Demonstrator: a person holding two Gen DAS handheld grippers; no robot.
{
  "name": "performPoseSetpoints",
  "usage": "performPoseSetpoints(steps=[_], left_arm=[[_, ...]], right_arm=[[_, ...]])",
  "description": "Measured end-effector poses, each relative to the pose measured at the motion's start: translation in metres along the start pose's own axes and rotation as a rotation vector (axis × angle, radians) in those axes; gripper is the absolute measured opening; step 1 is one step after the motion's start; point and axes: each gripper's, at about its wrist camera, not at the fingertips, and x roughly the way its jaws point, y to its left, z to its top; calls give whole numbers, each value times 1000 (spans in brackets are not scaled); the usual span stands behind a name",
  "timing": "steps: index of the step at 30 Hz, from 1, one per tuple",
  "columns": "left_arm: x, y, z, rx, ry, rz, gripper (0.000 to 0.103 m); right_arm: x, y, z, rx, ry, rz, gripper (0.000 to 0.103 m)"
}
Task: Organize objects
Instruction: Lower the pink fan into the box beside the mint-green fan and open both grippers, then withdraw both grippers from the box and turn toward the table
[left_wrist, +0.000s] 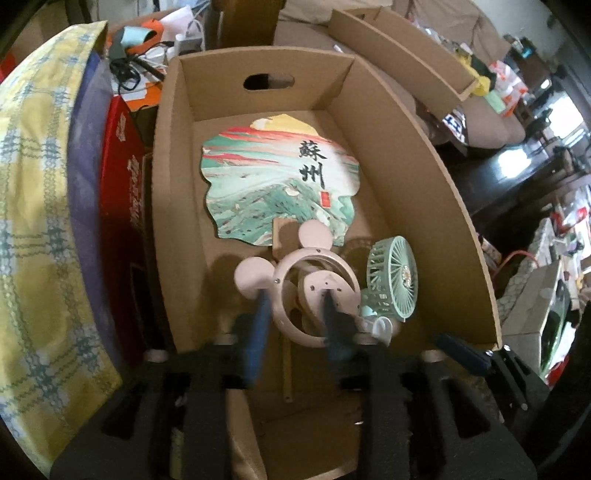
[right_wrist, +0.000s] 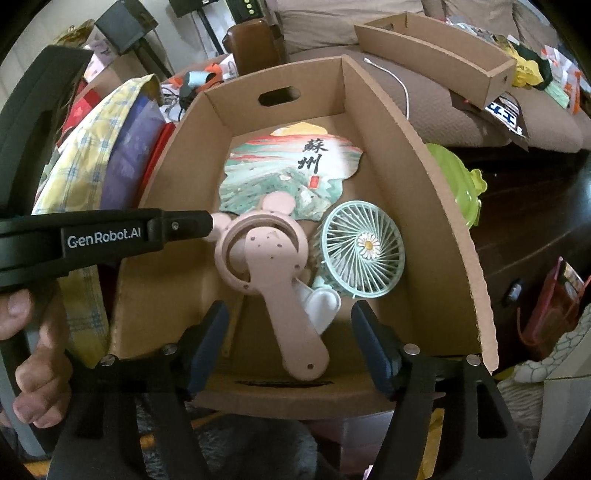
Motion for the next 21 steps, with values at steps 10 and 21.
performPoseSetpoints(steps=[10, 21], left_arm=[[-17, 1, 4, -3, -58, -89, 80], [-86, -1, 4, 33, -139, -151, 81]], right_arm=[[-11, -19, 4, 105, -53, 15, 82], [-30, -28, 8, 156, -151, -8, 82]])
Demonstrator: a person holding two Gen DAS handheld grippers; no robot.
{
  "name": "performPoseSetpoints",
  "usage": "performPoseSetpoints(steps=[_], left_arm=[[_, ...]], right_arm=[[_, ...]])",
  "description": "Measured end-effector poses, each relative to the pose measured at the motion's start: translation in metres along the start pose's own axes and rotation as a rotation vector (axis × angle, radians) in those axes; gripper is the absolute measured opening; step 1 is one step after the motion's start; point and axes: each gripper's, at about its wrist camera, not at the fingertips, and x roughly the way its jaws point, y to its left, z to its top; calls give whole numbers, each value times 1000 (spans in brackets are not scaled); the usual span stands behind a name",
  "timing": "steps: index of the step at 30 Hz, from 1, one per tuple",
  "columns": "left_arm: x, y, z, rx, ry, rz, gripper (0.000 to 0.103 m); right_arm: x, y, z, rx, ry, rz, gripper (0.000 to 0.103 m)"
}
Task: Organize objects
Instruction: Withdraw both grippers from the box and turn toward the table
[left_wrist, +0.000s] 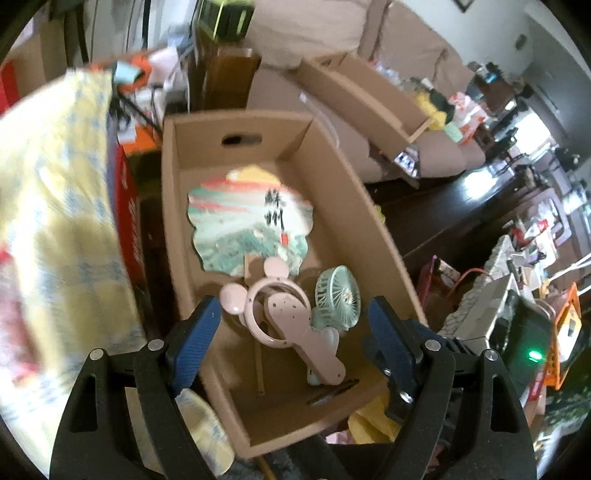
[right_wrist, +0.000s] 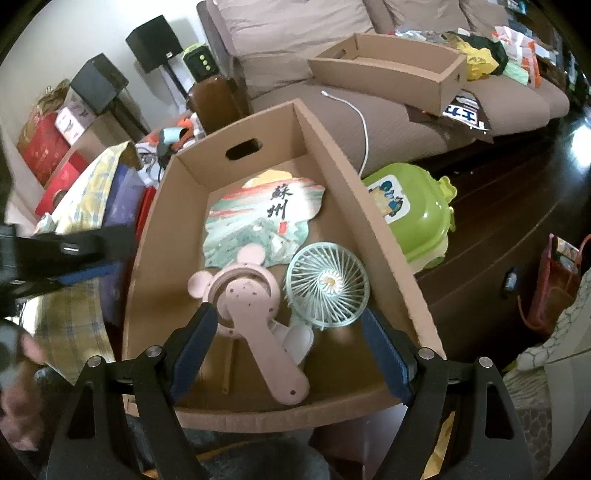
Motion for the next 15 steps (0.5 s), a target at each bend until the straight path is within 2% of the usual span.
performPoseSetpoints(steps=[4, 7, 12, 15], left_arm=[[-53, -1, 4, 27, -74, -84, 81], [-92, 2, 4, 49, -130, -116, 81], [-162, 26, -4, 95, -221, -99, 81], [-198, 62, -15, 95, -223, -71, 84]], right_arm=[[0, -1, 0, 4, 4, 10, 82], [-2, 0, 0, 8, -1, 22, 82], [-11, -7, 5, 109, -11, 129, 82], [-24, -1, 12, 119, -33, 134, 82]])
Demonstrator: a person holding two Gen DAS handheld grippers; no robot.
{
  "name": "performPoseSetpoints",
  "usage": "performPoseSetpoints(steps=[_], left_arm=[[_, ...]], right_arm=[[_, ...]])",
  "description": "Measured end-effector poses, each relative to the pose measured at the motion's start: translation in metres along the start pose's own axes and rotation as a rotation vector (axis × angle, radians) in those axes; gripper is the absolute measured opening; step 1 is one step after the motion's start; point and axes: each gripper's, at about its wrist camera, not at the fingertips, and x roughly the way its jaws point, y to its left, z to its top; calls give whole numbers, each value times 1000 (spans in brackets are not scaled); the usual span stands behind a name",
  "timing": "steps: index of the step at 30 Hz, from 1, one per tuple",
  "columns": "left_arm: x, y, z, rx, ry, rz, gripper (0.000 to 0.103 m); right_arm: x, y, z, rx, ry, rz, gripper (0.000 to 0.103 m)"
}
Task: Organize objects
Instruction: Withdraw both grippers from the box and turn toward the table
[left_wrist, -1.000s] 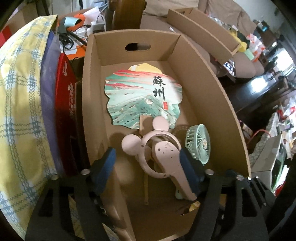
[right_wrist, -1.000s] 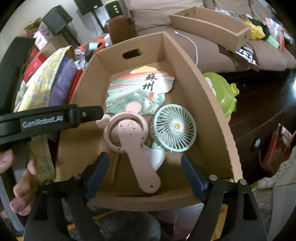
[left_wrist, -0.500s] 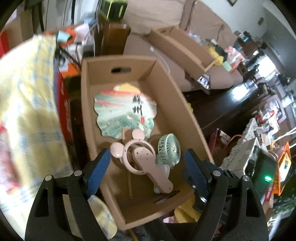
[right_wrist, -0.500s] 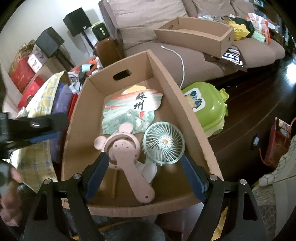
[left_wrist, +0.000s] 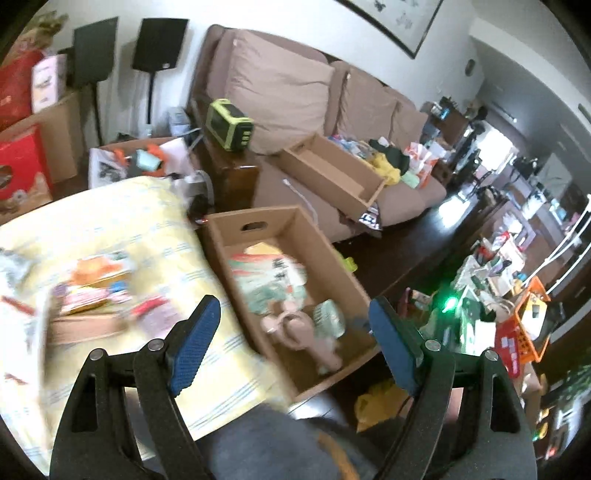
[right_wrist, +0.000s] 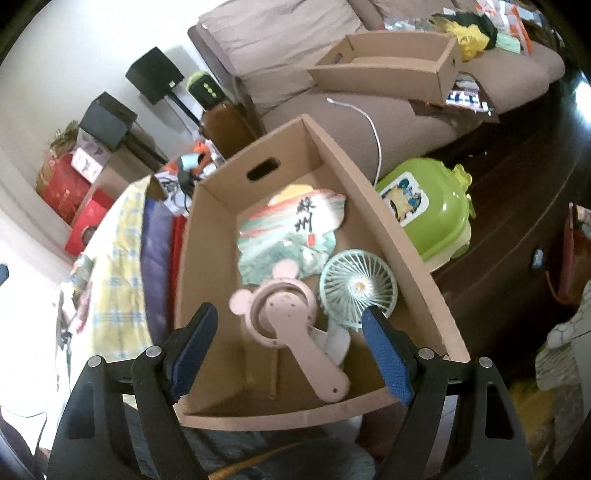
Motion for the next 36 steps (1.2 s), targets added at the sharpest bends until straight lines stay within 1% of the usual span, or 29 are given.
performPoseSetpoints(steps=[2, 4, 6, 7, 8, 9, 10, 11, 12, 13, 15, 16, 17, 18, 19, 22, 24, 25, 27, 29, 32, 34, 36], left_arm=[[-22, 22, -10, 4, 1, 45, 93], [-41, 44, -22, 23, -2, 118, 94], [-51, 62, -31, 31, 14, 177, 94], [-58, 78, -37, 21, 24, 209, 94], [-62, 89, -40, -1, 30, 214, 94], [-64, 99, -45, -35, 38, 200, 94], [-67, 111, -50, -85, 48, 161, 94], [-69, 123, -51, -139, 51, 105, 94], [-69, 133, -51, -174, 49, 78, 94], [-69, 137, -53, -184, 47, 84, 94], [-63, 143, -50, -195, 51, 165, 94], [-58, 145, -48, -203, 67, 220, 92], [-49, 147, -46, -212, 92, 259, 89], [-42, 147, -44, -215, 109, 268, 84], [-36, 147, -44, -217, 120, 263, 82], [-11, 145, -44, -203, 136, 227, 73], [6, 150, -49, -232, 169, 200, 55], [15, 155, -52, -256, 185, 178, 51], [25, 163, -55, -302, 204, 142, 37], [32, 172, -59, -338, 201, 121, 35], [39, 181, -63, -364, 210, 93, 23], [40, 185, -65, -370, 206, 75, 22], [39, 187, -65, -375, 205, 62, 22]], right_arm=[[-10, 15, 3, -29, -16, 12, 82], [-18, 36, 3, -73, -19, 24, 82], [-19, 59, 1, -123, 6, 30, 82], [-20, 78, -2, -173, 24, 38, 82], [-21, 94, -5, -217, 33, 44, 82], [-22, 115, -11, -273, 46, 53, 82], [-23, 132, -17, -318, 58, 60, 82], [-24, 148, -22, -359, 72, 69, 82], [-24, 165, -29, -402, 87, 82, 81], [-24, 183, -37, -450, 101, 96, 79], [-24, 218, -54, -537, 131, 122, 78], [-22, 236, -65, -578, 149, 137, 75], [-20, 248, -72, -601, 161, 145, 74], [-15, 262, -83, -630, 179, 151, 71], [-10, 271, -90, -651, 196, 148, 66], [8, 288, -112, -674, 243, 115, 61], [18, 292, -120, -680, 273, 106, 54], [22, 292, -123, -683, 282, 96, 54], [25, 294, -126, -693, 290, 76, 52], [26, 297, -126, -704, 282, 67, 52], [27, 302, -128, -738, 262, 35, 52], [28, 307, -130, -759, 265, 58, 52], [29, 312, -135, -789, 264, 57, 52]])
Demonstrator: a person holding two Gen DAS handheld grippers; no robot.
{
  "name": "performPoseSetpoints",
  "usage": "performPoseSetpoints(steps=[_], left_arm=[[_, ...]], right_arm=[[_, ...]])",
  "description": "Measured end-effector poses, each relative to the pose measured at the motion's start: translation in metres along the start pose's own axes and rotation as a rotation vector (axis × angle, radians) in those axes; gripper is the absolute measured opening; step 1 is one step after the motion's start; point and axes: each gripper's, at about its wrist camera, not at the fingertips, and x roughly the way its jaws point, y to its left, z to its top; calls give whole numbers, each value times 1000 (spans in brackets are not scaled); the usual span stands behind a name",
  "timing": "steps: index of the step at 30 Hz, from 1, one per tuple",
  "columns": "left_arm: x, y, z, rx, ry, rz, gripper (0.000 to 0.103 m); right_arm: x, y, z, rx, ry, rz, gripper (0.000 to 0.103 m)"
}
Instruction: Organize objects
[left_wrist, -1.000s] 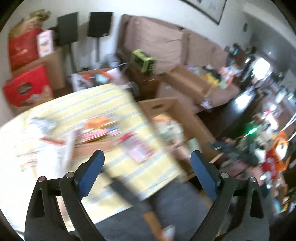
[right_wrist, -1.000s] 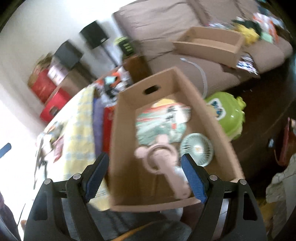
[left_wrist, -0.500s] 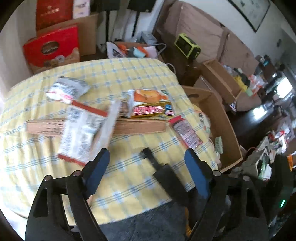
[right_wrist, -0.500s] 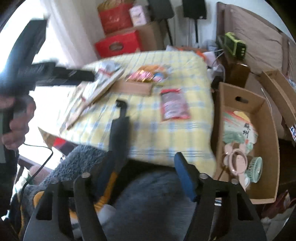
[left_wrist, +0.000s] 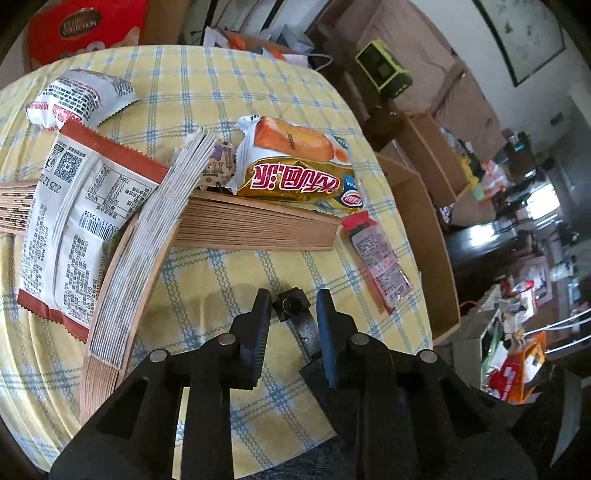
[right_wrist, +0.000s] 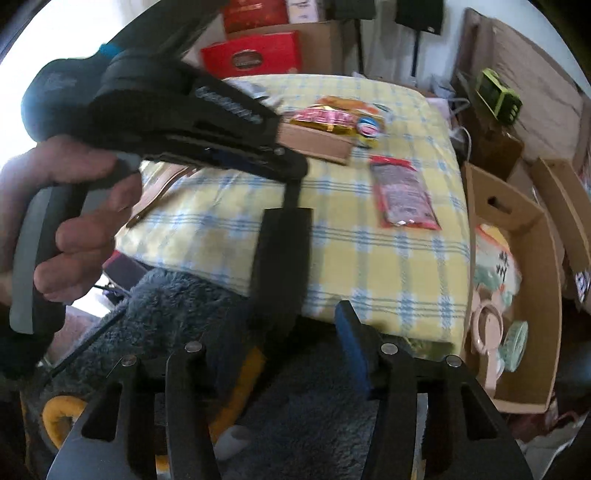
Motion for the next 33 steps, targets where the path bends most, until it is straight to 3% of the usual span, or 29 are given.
performPoseSetpoints(steps=[5, 10, 15, 19, 22, 32, 33], left_arm=[[-1, -1, -2, 14, -21, 6, 22], [-1, -6, -2, 6, -36, -8, 36], [1, -15, -2, 32, -36, 22, 41], [1, -16, -5, 41, -54, 33, 37], [2, -18, -9, 63, -69, 93, 20], [-17, -10, -12, 45, -123, 51, 16], [-22, -11, -12, 47, -130, 48, 16]], right_arm=[[4, 9, 0, -42, 8, -28, 49], [4, 11, -2, -52, 0, -58, 29], [2, 15, -4, -67, -7, -53, 28], [2, 15, -4, -66, -13, -44, 28], [1, 15, -4, -66, -16, -40, 28], [-5, 13, -3, -52, -40, -30, 28], [-6, 13, -3, -52, -44, -31, 16]])
